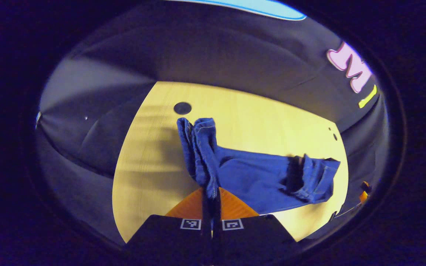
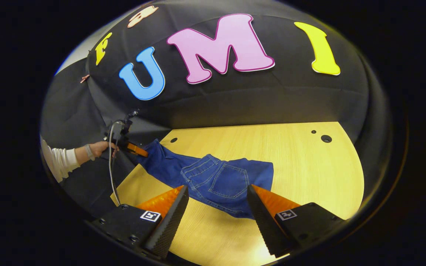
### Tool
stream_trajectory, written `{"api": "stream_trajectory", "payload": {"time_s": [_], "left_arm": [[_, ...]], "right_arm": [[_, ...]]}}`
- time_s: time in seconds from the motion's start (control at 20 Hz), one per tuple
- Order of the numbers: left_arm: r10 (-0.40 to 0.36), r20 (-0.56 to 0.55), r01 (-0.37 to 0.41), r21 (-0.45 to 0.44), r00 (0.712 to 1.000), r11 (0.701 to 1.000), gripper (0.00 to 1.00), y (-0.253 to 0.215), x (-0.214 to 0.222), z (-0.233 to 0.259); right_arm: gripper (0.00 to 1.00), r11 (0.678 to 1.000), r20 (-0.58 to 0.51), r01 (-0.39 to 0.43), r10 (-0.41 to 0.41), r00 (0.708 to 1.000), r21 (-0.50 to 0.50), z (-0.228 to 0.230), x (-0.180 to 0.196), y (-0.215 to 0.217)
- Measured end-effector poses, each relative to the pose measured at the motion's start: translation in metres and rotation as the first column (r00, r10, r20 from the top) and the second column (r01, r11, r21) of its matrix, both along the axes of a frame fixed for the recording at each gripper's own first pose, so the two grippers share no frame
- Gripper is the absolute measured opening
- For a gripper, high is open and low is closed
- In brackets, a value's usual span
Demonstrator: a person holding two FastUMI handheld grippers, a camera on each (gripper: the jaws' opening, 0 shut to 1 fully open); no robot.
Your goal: Grasp the waist and the cuffs of the jeans and fold them to make the two legs overlap; first hold the waist and fold one-third of the jeans toward the cuffs, then hold the cuffs and fold the remaining one-third in the same direction to finish folding.
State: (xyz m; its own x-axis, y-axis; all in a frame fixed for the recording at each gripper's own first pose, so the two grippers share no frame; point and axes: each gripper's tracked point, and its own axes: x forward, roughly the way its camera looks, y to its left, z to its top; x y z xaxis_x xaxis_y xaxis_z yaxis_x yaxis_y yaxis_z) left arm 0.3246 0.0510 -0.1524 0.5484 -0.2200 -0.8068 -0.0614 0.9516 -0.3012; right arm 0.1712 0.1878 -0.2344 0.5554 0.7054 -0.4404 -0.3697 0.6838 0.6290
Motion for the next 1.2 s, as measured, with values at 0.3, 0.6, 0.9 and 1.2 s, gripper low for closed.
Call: {"api": "stream_trajectory", "payload": {"time_s": [0.3, 0.6, 0.9, 1.2], "left_arm": [[-0.181, 0.174, 0.198, -0.088, 0.968, 0.976, 0.06, -0.152, 0.012, 0.092], [-0.397, 0.162, 0.418, -0.128, 0.903, 0.899, 0.06, -0.322, 0.004, 0.081], [-0.547, -0.074, 0.551, 0.062, 0.834, 0.832, 0.08, -0.391, -0.035, -0.052], [-0.558, -0.147, 0.577, 0.162, 0.816, 0.801, 0.44, -0.408, -0.034, -0.091]], "right_arm": [[0.97, 1.000, 0.033, -0.006, 0.005, 0.999, 0.020, 0.010, -0.005, -0.010], [0.97, 1.000, 0.038, 0.018, -0.018, 0.999, 0.018, 0.003, -0.011, -0.041], [0.97, 0.999, 0.008, 0.040, -0.041, 0.999, 0.022, -0.016, -0.023, -0.075], [0.97, 0.999, -0.006, -0.021, 0.021, 1.000, -0.041, -0.050, -0.029, -0.105]]}}
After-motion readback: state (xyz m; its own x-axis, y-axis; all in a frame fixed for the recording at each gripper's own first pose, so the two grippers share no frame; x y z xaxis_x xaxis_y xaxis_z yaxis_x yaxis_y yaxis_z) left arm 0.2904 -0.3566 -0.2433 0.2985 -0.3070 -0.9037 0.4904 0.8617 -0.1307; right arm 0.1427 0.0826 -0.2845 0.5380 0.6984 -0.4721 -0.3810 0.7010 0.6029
